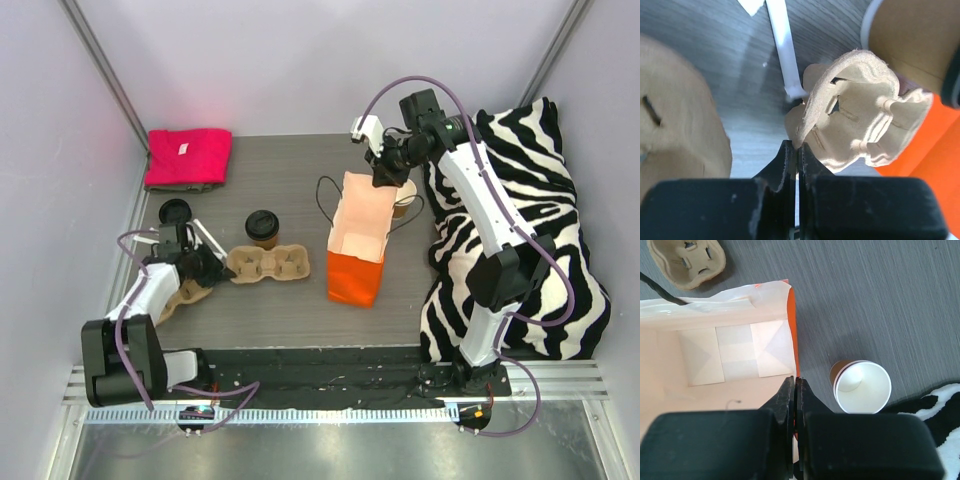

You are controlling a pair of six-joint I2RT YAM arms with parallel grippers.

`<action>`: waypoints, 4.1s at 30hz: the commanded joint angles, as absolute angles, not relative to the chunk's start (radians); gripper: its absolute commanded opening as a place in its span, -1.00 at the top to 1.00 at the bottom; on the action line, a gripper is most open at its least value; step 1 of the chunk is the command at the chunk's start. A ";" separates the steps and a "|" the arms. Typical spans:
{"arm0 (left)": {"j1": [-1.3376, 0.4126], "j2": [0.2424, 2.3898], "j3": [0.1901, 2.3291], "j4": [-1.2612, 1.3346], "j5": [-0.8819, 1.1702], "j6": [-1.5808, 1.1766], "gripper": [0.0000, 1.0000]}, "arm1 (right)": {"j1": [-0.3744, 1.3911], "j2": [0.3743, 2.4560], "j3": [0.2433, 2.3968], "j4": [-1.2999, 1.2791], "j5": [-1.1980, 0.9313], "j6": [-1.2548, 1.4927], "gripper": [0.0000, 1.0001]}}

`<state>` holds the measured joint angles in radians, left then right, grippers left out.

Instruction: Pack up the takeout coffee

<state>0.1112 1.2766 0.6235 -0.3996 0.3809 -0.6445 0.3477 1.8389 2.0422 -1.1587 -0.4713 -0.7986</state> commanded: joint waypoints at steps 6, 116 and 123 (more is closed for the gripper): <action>0.106 1.078 0.824 -0.701 0.249 -0.477 1.00 | 0.351 1.773 2.082 -1.216 -0.497 -0.787 0.98; -1.246 1.190 1.408 -0.713 -0.397 0.690 1.00 | 0.744 1.404 1.790 -1.040 -0.385 -0.578 0.98; -1.246 1.210 1.356 -0.721 -0.405 0.643 1.00 | 0.744 1.413 1.799 -1.043 -0.414 -0.571 0.98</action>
